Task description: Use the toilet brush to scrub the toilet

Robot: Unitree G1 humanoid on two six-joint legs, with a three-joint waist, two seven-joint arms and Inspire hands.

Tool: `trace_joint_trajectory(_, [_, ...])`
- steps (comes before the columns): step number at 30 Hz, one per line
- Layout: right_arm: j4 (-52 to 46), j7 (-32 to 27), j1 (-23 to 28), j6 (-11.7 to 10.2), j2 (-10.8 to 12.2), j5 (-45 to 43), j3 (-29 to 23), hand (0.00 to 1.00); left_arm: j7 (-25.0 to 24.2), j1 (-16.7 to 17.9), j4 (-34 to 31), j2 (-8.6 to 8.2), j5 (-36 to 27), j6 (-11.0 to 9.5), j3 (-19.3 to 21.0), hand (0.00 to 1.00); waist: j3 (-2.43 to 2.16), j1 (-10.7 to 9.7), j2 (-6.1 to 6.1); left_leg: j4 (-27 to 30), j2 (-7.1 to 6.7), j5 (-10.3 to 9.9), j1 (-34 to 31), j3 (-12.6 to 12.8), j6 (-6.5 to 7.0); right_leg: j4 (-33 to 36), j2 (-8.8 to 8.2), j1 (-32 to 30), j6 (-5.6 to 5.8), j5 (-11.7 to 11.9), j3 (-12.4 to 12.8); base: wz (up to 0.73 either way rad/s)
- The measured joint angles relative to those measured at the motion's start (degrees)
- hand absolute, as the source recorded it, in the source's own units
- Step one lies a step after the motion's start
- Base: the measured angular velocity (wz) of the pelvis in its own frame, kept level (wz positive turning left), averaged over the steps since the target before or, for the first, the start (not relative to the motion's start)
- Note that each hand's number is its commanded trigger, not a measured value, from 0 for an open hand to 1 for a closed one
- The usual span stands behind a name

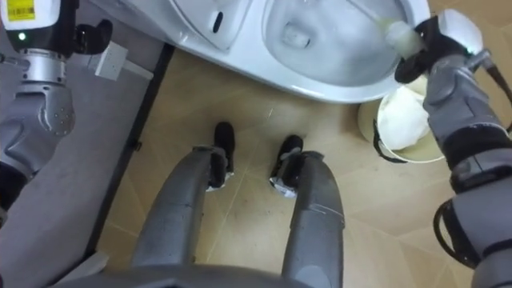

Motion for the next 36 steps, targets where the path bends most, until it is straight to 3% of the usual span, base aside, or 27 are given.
trace_joint_trajectory(2, [-5.36, 0.68, 3.12, 2.26, -0.22, -11.0, 1.17, 1.0, -0.06, 0.4, -0.02, -1.16, -0.57, 0.5, -0.16, 0.0, -0.14, 1.17, 1.96, -0.06, 0.91, -0.38, 0.7, -0.33, -0.04, -2.03, 1.28, 1.61, 0.57, 0.35, -0.41, -0.12])
trace_joint_trajectory(5, [-9.68, 2.98, 5.46, 4.53, -0.57, -18.5, 4.24, 1.0, -0.07, 0.94, -0.02, -1.53, -0.59, 0.27, -1.72, 0.0, -0.22, 2.91, 2.79, -1.49, 1.5, -0.36, 2.27, 0.22, -0.26, -3.87, 2.31, 2.8, 0.36, 1.2, -0.14, -0.22])
trace_joint_trajectory(7, [-12.03, 5.08, 8.07, 5.64, -0.62, -22.68, 5.35, 1.0, -0.01, 2.09, -0.16, -1.55, -0.64, -0.99, -1.76, 0.0, -0.65, 3.42, 3.52, -1.91, 2.09, -0.38, 2.76, 0.0, -0.47, -4.94, 3.0, 3.64, 0.16, 1.2, -0.13, -0.02])
trace_joint_trajectory(12, [-18.58, 6.75, 12.52, 7.33, -1.42, -27.4, 4.69, 1.0, 0.21, 5.87, -2.22, -1.55, -1.96, -1.37, -1.66, 0.0, -1.05, 3.15, 4.11, -1.89, 3.18, -0.76, 2.62, -0.2, -1.34, -5.74, 4.01, 3.86, -1.33, 1.41, -0.62, -0.05])
trace_joint_trajectory(14, [-23.33, 7.4, 16.19, 8.62, -2.53, -28.92, 4.64, 1.0, 0.98, 7.67, -3.75, -1.55, -3.01, -1.54, -1.66, 0.0, -1.21, 2.9, 4.31, -1.89, 3.21, -1.2, 2.61, -0.33, -1.68, -5.72, 4.1, 3.86, -1.45, 0.95, -0.61, 0.02])
trace_joint_trajectory(17, [-25.59, 8.59, 19.34, 9.93, -2.26, -30.27, 4.08, 1.0, 1.9, 9.88, -4.32, -1.55, -2.93, -1.55, -1.59, 0.0, -1.68, 1.9, 4.71, -1.93, 3.12, -1.53, 2.93, -0.34, -1.62, -5.98, 4.06, 4.2, -1.34, 0.83, -0.64, 0.0])
trace_joint_trajectory(24, [-25.92, 9.11, 27.57, 10.57, -0.11, -30.43, 2.09, 1.0, 1.19, 16.06, -5.94, -2.38, -3.12, -1.53, -1.89, 0.0, -2.33, -0.01, 4.45, -2.07, 2.6, -3.53, 8.09, -0.39, -1.1, -6.93, 4.0, 9.75, 0.35, -0.52, -0.22, 0.02])
trace_joint_trajectory(26, [-25.6, 9.16, 29.4, 10.48, 0.46, -30.41, 0.94, 1.0, 0.14, 16.45, -5.16, -3.79, -3.24, -1.53, -1.88, 0.0, -2.37, -0.66, 4.12, -3.05, 1.95, -3.63, 10.45, -0.32, -0.9, -7.23, 3.6, 11.84, 0.93, -0.87, 0.05, 0.1])
trace_joint_trajectory(28, [-24.53, 9.56, 31.07, 10.16, 1.87, -30.28, 0.68, 1.0, -1.14, 17.56, -5.07, -4.19, -4.13, -1.55, -1.88, 0.0, -2.47, -1.14, 2.94, -4.22, 1.73, -3.83, 13.6, 0.27, -0.67, -7.93, 3.46, 14.47, 1.38, -1.18, 0.49, 0.0])
trace_joint_trajectory(31, [-20.88, 9.34, 31.62, 8.4, 3.09, -29.91, 0.18, 1.0, -2.73, 17.89, -3.45, -4.76, -4.21, -1.64, -1.87, 0.0, -2.44, -1.26, 1.36, -6.25, 1.2, -3.84, 17.89, 0.82, -0.66, -8.84, 3.2, 18.03, 1.88, -1.59, 1.0, -0.01])
trace_joint_trajectory(36, [-15.41, 7.85, 33.02, 4.77, 3.76, -30.02, -0.48, 1.0, -6.16, 18.76, -1.87, -5.55, -4.17, -2.42, -1.78, 0.0, -2.52, -1.43, 0.1, -7.81, 0.83, -4.77, 24.11, 0.99, -0.65, -9.94, 3.02, 24.14, 2.68, -2.99, 1.05, 0.04])
